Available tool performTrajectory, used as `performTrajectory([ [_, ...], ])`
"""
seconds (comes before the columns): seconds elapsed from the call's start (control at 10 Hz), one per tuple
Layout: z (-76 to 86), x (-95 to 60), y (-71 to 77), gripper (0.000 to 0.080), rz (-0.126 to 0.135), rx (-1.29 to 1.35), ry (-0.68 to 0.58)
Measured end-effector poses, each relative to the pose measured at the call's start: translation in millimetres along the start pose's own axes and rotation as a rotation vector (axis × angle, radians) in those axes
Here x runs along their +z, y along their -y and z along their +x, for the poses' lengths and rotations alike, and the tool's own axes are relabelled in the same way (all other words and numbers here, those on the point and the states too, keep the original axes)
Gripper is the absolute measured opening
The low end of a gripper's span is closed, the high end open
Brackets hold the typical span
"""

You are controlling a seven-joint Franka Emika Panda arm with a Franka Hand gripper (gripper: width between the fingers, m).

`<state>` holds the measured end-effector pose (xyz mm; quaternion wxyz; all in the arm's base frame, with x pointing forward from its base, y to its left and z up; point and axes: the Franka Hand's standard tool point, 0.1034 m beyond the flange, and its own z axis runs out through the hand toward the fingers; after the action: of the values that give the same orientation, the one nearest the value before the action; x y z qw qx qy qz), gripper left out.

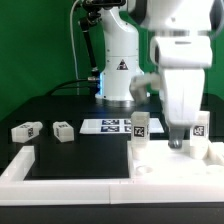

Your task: Assemble square table

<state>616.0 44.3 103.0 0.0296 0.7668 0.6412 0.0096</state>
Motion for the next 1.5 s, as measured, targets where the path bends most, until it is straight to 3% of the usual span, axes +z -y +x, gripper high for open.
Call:
performTrajectory([
  [0.1,1.5,-7.7,-3.5,0.0649,-0.016,0.028,0.000],
  [0.5,-0.3,-2.8,-0.5,0.0649,-0.007,0.296,-0.005],
  [0.6,-21.5,-0.9,11.6,0.0649,0.008,0.341,-0.013],
  [0.7,-50.3,-24.6,24.8,0.0649,0.057,0.439,-0.007],
  [0.8,-68.9,-45.4,27.0,0.0649,0.050,0.470,-0.007],
  [1.0,-107.9,-46.2,46.2,0.0649,0.070,0.584,-0.010],
  [1.4,-103.8,-41.1,48.3,0.0649,0.078,0.597,0.000],
  [1.5,-105.2,-22.9,61.7,0.0649,0.080,0.613,0.003],
])
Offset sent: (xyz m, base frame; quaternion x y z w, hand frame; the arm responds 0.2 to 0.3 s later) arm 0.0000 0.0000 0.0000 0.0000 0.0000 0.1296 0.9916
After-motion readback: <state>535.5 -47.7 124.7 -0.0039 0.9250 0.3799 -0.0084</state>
